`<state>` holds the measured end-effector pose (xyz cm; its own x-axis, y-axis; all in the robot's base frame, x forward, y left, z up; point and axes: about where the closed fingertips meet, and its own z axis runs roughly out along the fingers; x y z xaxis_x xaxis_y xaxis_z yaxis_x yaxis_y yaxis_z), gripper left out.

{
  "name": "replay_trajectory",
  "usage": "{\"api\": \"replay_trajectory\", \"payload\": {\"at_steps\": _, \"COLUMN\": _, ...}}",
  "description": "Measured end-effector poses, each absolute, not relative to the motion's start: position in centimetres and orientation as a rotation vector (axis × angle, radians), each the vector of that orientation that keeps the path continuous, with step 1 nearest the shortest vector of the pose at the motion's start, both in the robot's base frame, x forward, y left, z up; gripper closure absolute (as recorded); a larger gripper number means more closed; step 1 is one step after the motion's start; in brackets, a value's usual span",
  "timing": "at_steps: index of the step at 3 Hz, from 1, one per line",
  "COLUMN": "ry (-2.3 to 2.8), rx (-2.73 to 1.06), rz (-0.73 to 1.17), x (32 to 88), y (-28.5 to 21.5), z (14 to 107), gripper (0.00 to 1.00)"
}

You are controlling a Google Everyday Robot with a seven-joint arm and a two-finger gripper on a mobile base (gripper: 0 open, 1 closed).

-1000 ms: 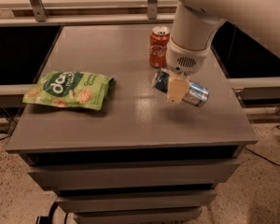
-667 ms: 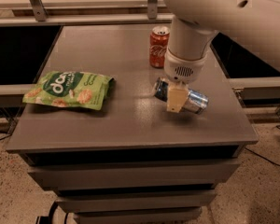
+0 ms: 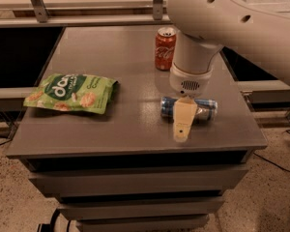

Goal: Knock redbull can over

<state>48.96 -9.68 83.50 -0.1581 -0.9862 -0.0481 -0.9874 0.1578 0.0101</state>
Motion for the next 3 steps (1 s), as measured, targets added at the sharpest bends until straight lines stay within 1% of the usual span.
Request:
{"api": "replay_trajectory", "payload": {"at_steps": 2, "ry": 2.358, "rx": -1.987, "rz": 0.133, "x": 48.57, "y": -10.15, "z": 83.28, "gripper": 0.00}}
{"api": "replay_trajectory", "payload": {"at_steps": 3, "ry": 2.357, "rx": -1.986, "rz": 0.136, "x": 48.53, "y": -10.12, "z": 83.30, "gripper": 0.00}}
